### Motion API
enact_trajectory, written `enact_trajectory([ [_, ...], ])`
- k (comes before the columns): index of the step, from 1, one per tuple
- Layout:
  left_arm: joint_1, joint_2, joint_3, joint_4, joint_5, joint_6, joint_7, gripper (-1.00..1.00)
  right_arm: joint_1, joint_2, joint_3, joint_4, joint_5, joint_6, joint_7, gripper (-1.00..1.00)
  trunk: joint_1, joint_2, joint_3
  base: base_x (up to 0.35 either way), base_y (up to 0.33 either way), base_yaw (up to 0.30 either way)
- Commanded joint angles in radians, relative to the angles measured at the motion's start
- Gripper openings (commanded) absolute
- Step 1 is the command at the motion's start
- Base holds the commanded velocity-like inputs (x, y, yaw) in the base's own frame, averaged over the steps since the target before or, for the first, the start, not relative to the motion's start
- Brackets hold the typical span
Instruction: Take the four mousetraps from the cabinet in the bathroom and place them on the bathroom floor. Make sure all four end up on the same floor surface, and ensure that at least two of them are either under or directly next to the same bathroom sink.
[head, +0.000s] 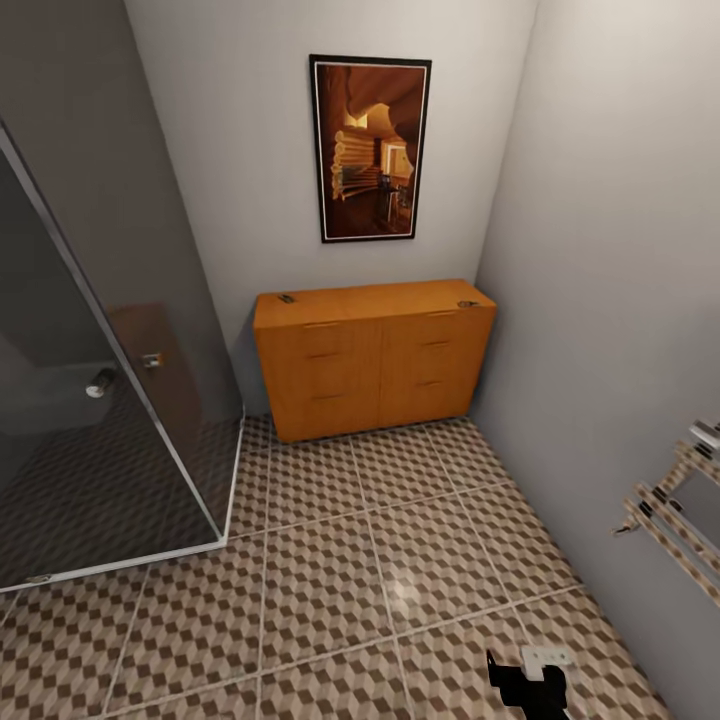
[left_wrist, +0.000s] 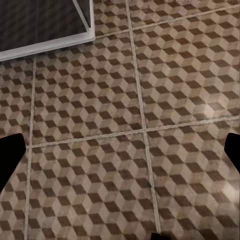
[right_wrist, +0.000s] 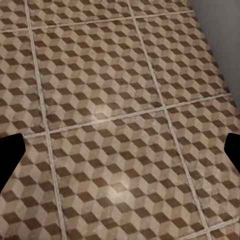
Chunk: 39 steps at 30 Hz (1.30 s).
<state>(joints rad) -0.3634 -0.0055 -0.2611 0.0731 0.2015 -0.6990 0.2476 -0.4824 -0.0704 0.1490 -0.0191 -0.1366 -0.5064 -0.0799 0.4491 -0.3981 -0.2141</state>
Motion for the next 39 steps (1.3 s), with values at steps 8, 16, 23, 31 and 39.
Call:
enact_trajectory([
  [8,-0.002,-0.001,-0.009,0.004,0.006,-0.005,0.002,1.0,-0.001,0.001,0.009,0.001,-0.008,-0.003,-0.001,1.0,0.001,-0.002,-0.002,0.168,0.0,0.0],
  [16,-0.002,-0.001,-0.009,0.004,0.006,-0.005,0.002,1.0,-0.001,0.001,0.01,0.001,-0.008,-0.003,-0.001,1.0,0.001,-0.002,-0.002,0.158,0.0,0.0],
  [23,-0.002,-0.001,-0.009,0.004,0.006,-0.005,0.002,1.0,-0.001,0.001,0.01,0.001,-0.008,-0.003,-0.001,1.0,0.001,-0.002,-0.002,0.154,0.0,0.0],
  [31,-0.002,-0.001,-0.009,0.004,0.006,-0.005,0.002,1.0,-0.001,0.001,0.011,0.001,-0.008,-0.003,-0.001,1.0,0.001,-0.002,-0.002,0.152,0.0,0.0],
  [39,-0.002,-0.001,-0.009,0.004,0.006,-0.005,0.002,1.0,-0.001,0.001,0.011,0.001,-0.008,-0.004,-0.001,1.0,0.001,-0.002,-0.002,0.151,0.0,0.0],
])
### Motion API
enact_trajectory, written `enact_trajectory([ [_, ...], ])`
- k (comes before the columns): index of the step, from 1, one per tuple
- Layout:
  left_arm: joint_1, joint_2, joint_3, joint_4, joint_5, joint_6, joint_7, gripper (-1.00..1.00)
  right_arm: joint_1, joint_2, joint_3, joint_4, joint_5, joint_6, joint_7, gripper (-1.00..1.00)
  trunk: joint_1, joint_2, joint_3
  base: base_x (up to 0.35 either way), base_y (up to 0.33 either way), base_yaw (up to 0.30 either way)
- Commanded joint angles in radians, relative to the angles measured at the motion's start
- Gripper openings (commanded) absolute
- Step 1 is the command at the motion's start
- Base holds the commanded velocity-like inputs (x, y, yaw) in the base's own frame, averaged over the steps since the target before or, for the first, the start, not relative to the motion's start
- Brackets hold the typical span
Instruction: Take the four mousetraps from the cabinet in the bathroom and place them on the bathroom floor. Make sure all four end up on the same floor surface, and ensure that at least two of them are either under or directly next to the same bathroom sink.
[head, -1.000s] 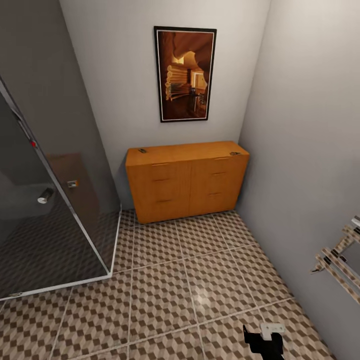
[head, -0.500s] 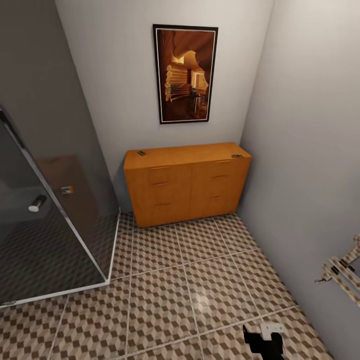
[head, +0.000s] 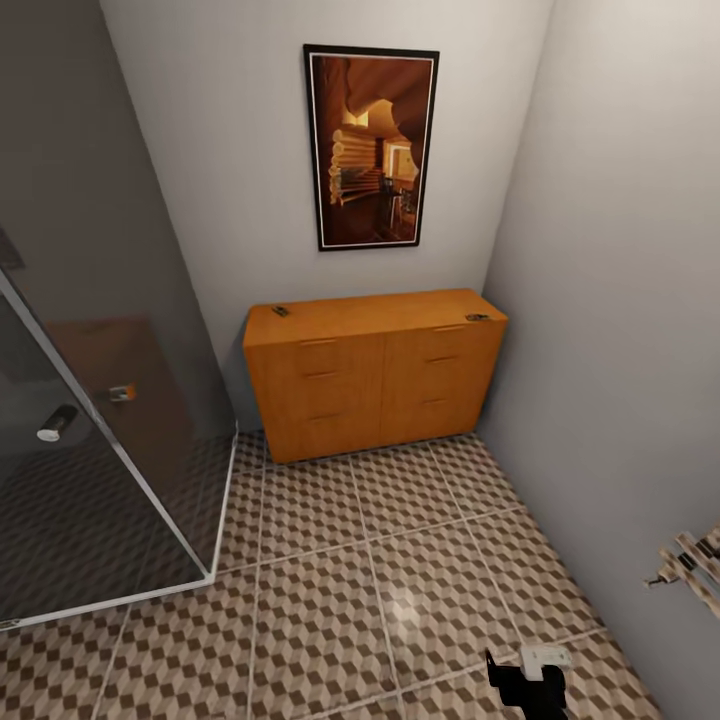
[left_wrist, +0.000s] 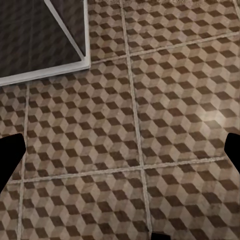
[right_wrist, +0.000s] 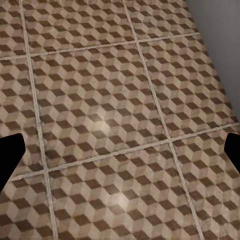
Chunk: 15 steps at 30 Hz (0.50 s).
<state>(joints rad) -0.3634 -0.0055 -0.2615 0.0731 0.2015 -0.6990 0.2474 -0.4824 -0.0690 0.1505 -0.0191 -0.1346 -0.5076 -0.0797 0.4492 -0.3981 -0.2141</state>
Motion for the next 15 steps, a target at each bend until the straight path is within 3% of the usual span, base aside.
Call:
enact_trajectory([
  [1,-0.002,-0.001,-0.009,0.004,0.006,-0.005,0.003,1.0,-0.001,0.0,0.009,0.001,-0.01,-0.003,-0.002,1.0,0.001,-0.002,-0.002,0.151,0.0,0.0],
  [15,-0.002,-0.001,-0.009,0.004,0.006,-0.005,0.003,1.0,-0.001,0.0,0.009,0.001,-0.01,-0.003,-0.002,1.0,0.001,-0.002,-0.002,0.151,0.0,0.0],
])
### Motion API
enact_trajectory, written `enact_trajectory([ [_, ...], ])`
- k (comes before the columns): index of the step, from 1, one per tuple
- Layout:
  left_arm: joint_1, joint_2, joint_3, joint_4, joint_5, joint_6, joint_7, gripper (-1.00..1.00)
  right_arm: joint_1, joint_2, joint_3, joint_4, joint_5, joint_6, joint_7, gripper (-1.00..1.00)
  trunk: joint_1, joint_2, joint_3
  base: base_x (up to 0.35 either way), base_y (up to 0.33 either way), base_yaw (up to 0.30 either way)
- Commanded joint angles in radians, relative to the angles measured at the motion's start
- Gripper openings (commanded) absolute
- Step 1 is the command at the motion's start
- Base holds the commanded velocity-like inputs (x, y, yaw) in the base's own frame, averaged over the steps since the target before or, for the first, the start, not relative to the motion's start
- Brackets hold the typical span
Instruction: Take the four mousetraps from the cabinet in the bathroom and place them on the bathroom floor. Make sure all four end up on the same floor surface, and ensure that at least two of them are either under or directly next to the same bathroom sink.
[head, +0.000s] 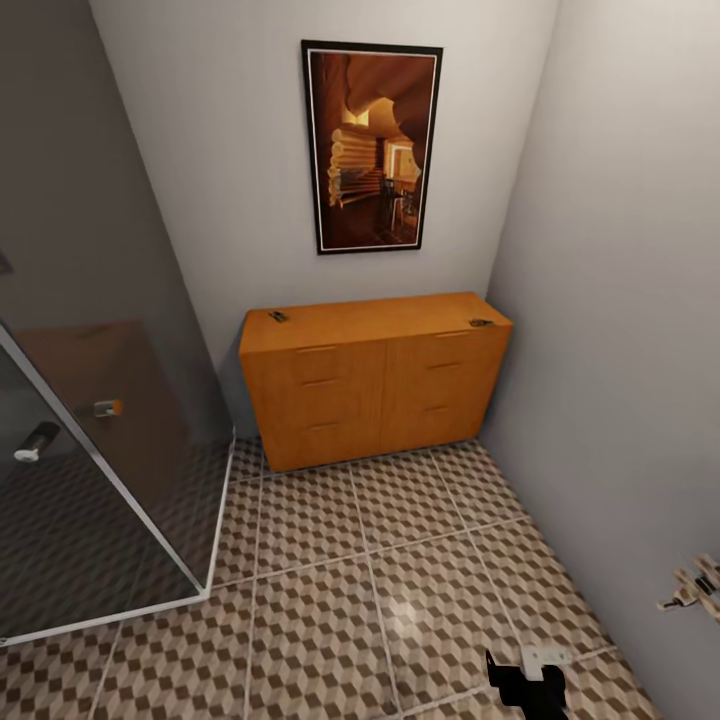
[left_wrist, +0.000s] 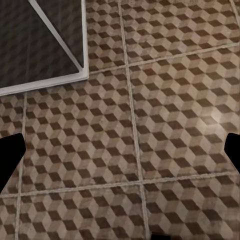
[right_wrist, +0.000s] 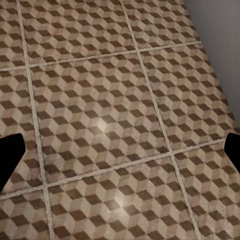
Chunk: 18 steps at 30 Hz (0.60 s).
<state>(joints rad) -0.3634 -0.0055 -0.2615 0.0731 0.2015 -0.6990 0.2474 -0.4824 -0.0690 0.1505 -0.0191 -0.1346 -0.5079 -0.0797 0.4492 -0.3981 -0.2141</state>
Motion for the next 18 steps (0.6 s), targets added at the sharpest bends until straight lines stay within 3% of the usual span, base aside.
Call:
enact_trajectory([
  [1,-0.002,-0.001,-0.009,0.004,0.006,-0.005,0.003,1.0,-0.001,0.0,0.009,0.001,-0.01,-0.003,-0.002,1.0,0.001,-0.002,-0.002,0.151,0.0,0.0],
  [18,-0.002,-0.001,-0.008,0.004,0.006,-0.005,0.003,1.0,-0.001,0.0,0.009,0.001,-0.01,-0.003,-0.001,1.0,0.001,-0.002,-0.002,0.151,0.0,0.0],
])
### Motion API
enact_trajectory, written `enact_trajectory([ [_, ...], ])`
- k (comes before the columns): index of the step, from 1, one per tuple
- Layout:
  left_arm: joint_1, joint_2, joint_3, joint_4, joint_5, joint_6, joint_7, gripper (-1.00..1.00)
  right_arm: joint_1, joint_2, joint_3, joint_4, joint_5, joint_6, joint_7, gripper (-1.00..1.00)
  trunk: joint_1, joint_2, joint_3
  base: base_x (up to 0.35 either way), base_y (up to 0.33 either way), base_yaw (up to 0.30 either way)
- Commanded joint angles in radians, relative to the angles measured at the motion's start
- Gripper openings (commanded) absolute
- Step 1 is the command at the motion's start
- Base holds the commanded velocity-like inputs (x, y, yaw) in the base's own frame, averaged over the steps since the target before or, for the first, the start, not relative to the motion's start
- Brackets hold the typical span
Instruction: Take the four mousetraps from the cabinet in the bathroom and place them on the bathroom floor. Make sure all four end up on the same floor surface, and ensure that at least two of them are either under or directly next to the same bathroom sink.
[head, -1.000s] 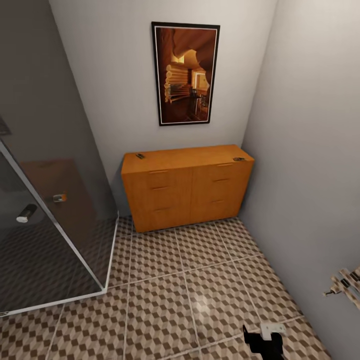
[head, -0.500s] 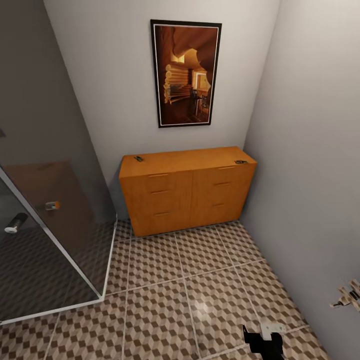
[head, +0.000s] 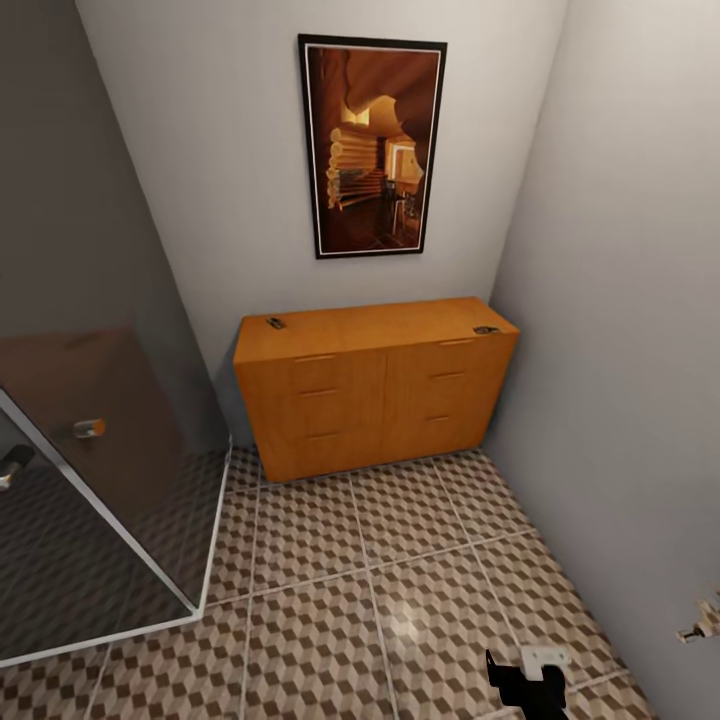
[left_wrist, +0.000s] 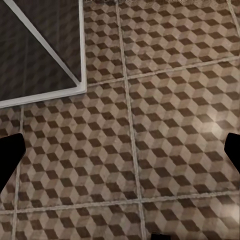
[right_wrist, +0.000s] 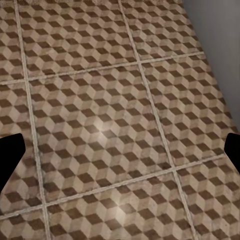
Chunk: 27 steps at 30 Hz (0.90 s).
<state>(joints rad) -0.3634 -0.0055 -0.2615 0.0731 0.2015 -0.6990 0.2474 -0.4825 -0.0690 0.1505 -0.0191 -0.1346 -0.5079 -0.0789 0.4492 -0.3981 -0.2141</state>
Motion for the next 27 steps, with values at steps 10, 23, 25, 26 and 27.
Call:
enact_trajectory([
  [10,-0.002,-0.001,-0.008,0.004,0.006,-0.005,0.003,1.0,-0.001,0.0,0.009,0.001,-0.01,-0.003,0.0,1.0,0.001,-0.002,-0.002,0.146,0.0,0.0],
  [23,-0.002,-0.001,-0.008,0.004,0.006,-0.005,0.003,1.0,-0.001,0.0,0.009,0.001,-0.01,-0.003,0.002,1.0,0.001,-0.002,-0.002,0.144,0.0,0.0],
  [25,-0.002,-0.001,-0.008,0.004,0.006,-0.005,0.003,1.0,-0.001,0.0,0.009,0.001,-0.01,-0.003,0.002,1.0,0.001,-0.002,-0.002,0.142,0.0,0.0],
  [26,-0.002,-0.001,-0.008,0.004,0.006,-0.005,0.003,1.0,-0.001,0.0,0.009,0.001,-0.01,-0.003,0.002,1.0,0.001,-0.002,-0.002,0.142,0.0,0.0],
  [27,-0.002,-0.001,-0.008,0.004,0.006,-0.005,0.003,1.0,-0.001,0.0,0.009,0.001,-0.01,-0.003,0.002,1.0,0.001,-0.002,-0.002,0.141,0.0,0.0],
])
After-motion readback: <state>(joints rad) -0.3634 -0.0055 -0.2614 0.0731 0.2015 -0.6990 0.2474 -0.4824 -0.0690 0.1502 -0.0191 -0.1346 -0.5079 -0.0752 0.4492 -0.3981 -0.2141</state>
